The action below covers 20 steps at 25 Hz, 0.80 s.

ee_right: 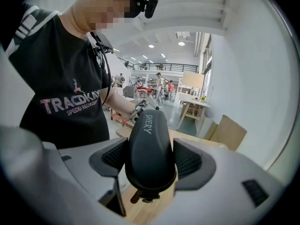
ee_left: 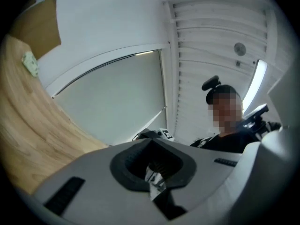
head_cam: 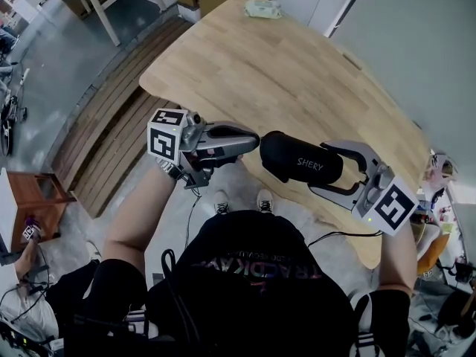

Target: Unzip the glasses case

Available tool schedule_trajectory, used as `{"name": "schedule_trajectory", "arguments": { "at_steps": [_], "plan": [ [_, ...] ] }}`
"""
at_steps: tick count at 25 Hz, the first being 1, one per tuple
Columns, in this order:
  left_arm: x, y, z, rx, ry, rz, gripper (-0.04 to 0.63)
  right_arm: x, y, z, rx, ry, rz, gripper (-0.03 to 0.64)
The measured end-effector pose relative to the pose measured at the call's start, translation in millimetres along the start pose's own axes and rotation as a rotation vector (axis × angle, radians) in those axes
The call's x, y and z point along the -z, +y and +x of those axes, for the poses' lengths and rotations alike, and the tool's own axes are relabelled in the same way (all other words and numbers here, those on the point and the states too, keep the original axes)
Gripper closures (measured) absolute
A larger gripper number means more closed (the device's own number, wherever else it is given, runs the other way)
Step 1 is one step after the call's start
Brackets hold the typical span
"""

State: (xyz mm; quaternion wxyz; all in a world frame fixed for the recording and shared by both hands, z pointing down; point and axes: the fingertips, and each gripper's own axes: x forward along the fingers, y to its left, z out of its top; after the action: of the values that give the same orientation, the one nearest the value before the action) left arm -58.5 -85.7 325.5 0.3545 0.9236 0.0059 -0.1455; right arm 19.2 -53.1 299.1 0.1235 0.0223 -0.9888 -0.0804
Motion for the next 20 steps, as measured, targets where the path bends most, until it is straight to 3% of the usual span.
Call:
{"name": "schedule_trajectory", "arguments": {
  "at_steps": [7, 13, 15, 20],
  "plan": [
    [-7, 17, 2, -0.27, 0.111, 0.296, 0.581, 12, -13, 3, 0.04, 0.016, -0.024, 0.299],
    [-22, 35, 0, -0.554, 0.23, 0.649, 0.581, 38, -33, 7, 0.064, 0.111, -0.009, 0.301],
    [-25, 40, 0, -0.605, 0.262, 0.707, 0.581, 45, -38, 7, 0.075, 0.135, 0.014, 0.302],
    [-22, 42, -1, -0.623, 0.274, 0.726, 0.581, 69, -40, 3, 0.145, 0.229, 0.142, 0.302]
  ]
}}
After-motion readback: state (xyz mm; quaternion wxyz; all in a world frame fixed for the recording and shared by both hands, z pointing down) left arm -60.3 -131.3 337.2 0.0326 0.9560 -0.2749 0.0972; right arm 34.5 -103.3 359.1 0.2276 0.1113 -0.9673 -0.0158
